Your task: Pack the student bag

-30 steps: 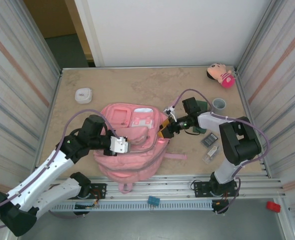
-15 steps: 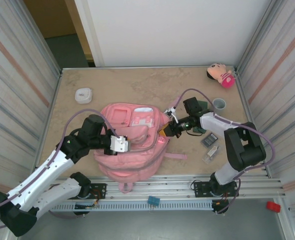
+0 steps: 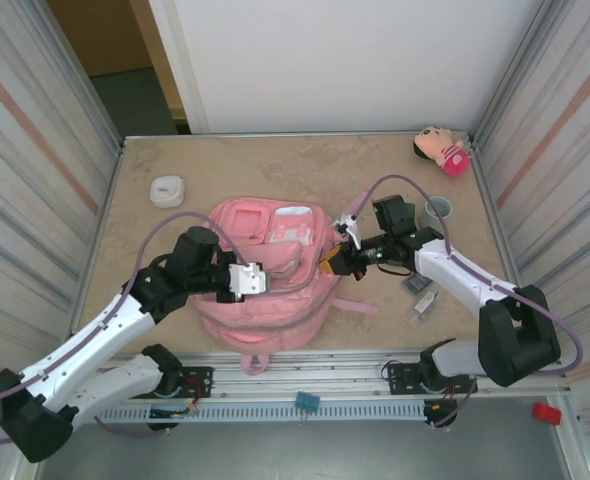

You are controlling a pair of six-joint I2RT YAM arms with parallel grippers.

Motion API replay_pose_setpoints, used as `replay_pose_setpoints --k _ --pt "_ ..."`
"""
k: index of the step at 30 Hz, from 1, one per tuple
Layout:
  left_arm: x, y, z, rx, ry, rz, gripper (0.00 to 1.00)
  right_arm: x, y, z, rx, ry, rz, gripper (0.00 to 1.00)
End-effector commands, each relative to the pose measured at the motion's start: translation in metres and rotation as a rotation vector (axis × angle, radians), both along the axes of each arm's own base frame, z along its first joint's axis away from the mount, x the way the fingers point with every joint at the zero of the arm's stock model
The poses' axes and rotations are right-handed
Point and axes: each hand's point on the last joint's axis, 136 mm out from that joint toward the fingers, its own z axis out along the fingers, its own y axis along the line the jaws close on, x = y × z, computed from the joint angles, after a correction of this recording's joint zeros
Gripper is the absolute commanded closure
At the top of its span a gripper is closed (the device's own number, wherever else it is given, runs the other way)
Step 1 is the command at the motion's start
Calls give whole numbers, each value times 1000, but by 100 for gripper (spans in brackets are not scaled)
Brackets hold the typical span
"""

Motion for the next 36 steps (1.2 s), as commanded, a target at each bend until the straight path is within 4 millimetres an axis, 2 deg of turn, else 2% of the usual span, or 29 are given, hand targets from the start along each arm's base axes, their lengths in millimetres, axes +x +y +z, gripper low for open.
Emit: replay_pose_setpoints --k 1,8,13,19,27,30,31,33,36 --pt "31 -6 29 -73 -92 122 100 -27 12 16 45 65 48 100" --pt "50 -9 39 -134 -79 262 100 -42 21 19 63 160 -7 100" --pt "52 -27 33 -111 -90 294 100 -44 27 27 74 237 -95 100" --pt "64 -38 25 -83 -111 357 100 -50 32 36 84 308 -160 100" --pt "49 -80 33 -197 -49 257 100 -46 46 31 79 374 -264 100" --pt "44 -86 34 -229 -32 216 100 -41 50 28 75 408 -305 100" --pt "42 -87 34 -234 -37 204 100 -38 46 26 64 416 -335 97" --pt "38 -83 31 -249 -27 163 100 -27 30 22 56 450 -441 74" --pt "37 -74 37 -314 -23 134 100 -13 -2 17 90 576 -595 48"
